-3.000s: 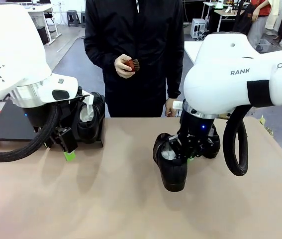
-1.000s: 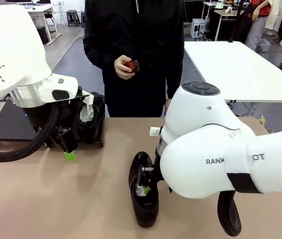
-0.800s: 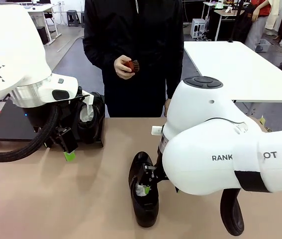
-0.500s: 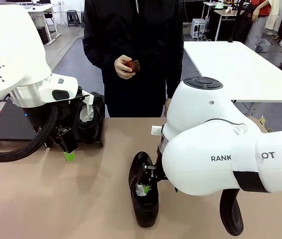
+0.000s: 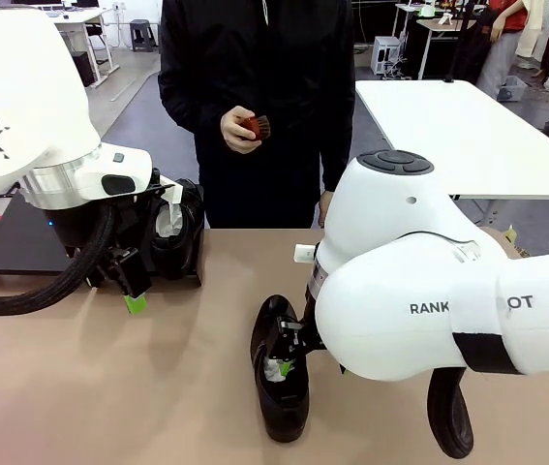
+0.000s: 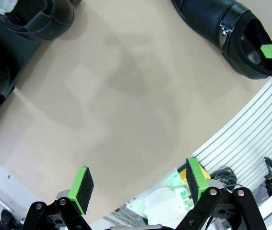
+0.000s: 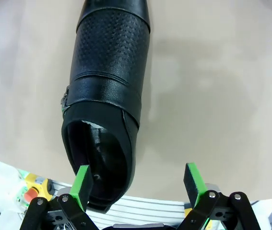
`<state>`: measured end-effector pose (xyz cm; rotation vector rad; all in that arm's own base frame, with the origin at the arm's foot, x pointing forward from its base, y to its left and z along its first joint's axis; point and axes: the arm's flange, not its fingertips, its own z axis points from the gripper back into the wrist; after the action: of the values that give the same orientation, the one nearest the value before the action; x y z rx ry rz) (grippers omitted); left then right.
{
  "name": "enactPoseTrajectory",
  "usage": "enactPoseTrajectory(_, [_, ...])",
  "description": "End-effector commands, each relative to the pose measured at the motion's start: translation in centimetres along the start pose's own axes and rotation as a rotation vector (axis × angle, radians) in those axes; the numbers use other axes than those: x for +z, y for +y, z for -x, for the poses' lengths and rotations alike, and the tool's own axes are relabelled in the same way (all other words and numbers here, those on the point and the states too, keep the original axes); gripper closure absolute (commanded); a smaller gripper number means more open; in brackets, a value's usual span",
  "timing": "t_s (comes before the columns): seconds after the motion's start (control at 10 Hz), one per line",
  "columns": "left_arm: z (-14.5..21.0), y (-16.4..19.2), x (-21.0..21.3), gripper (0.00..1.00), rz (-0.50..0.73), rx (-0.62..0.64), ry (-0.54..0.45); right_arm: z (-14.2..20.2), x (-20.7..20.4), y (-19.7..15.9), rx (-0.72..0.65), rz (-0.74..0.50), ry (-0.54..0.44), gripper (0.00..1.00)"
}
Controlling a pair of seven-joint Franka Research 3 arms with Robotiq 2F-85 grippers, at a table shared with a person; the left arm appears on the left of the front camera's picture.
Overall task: Organize the shoes by placing them on the stand.
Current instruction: Place the Shoe from the middle of the table onto the Shoes Stand.
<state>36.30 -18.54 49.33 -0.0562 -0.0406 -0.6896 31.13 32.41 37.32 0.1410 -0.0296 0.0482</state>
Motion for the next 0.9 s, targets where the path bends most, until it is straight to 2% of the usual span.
enactPoseTrajectory(0.0, [0.3, 0.2, 0.1, 0.0, -0.003, -0.01, 0.0, 0.6, 3.6, -2.4, 0.067, -0.028, -0.129, 0.0])
enactPoseTrajectory(0.1, [0.3, 0.2, 0.1, 0.0, -0.003, -0.01, 0.0, 0.7, 6.7, -5.2, 0.061, -0.02, -0.222, 0.0])
enactPoseTrajectory(0.3, [0.0, 0.0, 0.0, 0.0, 0.0, 0.0, 0.0, -0.2, 10.5, -12.8, -0.087, -0.007, -0.318, 0.0])
enactPoseTrajectory(0.5, [0.1, -4.1, 0.8, 0.0, 0.112, 0.077, -0.071, -1.2, 10.4, -18.4, -0.224, -0.022, -0.268, 0.0])
enactPoseTrajectory(0.6, [-0.1, -7.8, 0.7, 0.0, 0.232, 0.167, -0.083, -2.1, 9.6, -20.3, -0.292, -0.002, -0.234, 0.0])
enactPoseTrajectory(0.8, [-1.1, -12.7, -0.4, 0.0, 0.31, 0.26, -0.027, -2.7, 8.9, -21.7, -0.362, -0.019, -0.199, 0.0])
